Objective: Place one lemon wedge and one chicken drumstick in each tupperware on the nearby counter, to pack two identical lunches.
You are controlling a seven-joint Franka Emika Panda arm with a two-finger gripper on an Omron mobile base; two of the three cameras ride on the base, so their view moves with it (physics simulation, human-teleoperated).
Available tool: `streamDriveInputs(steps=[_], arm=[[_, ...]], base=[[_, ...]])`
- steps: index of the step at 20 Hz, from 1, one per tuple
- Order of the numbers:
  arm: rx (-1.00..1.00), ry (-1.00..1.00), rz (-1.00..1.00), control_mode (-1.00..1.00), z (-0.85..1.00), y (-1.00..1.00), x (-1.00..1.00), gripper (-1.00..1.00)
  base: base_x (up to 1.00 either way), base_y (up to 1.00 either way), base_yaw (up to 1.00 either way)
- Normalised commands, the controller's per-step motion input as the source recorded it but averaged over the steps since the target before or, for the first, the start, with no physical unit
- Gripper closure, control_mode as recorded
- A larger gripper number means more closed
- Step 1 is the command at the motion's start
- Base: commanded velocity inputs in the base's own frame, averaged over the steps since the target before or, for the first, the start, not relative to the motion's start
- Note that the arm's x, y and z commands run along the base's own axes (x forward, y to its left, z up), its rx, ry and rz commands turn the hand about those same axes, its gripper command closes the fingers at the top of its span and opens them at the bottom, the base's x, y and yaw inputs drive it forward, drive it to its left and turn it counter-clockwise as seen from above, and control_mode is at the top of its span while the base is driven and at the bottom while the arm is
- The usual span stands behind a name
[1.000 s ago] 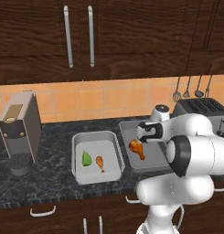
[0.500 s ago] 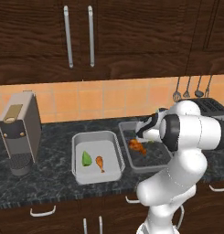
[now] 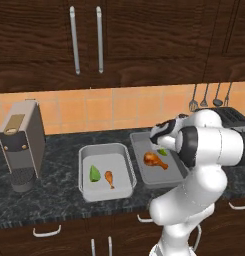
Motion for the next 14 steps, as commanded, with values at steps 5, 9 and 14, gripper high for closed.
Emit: streamDriveInputs(steps=[5, 9, 14], arm=[[0.00, -0.21, 0.00, -1.00, 0.39, 0.07, -0.38, -1.00], [0.00, -0.28, 0.00, -1.00, 0.80, 0.03, -0.77, -1.00], [0.00, -0.19, -0.02, -1.00, 0.99, 0.09, -0.82, -1.00]], base=[[0.00, 0.00, 0.00], [0.00, 0.00, 0.00], [0.00, 0.00, 0.00]])
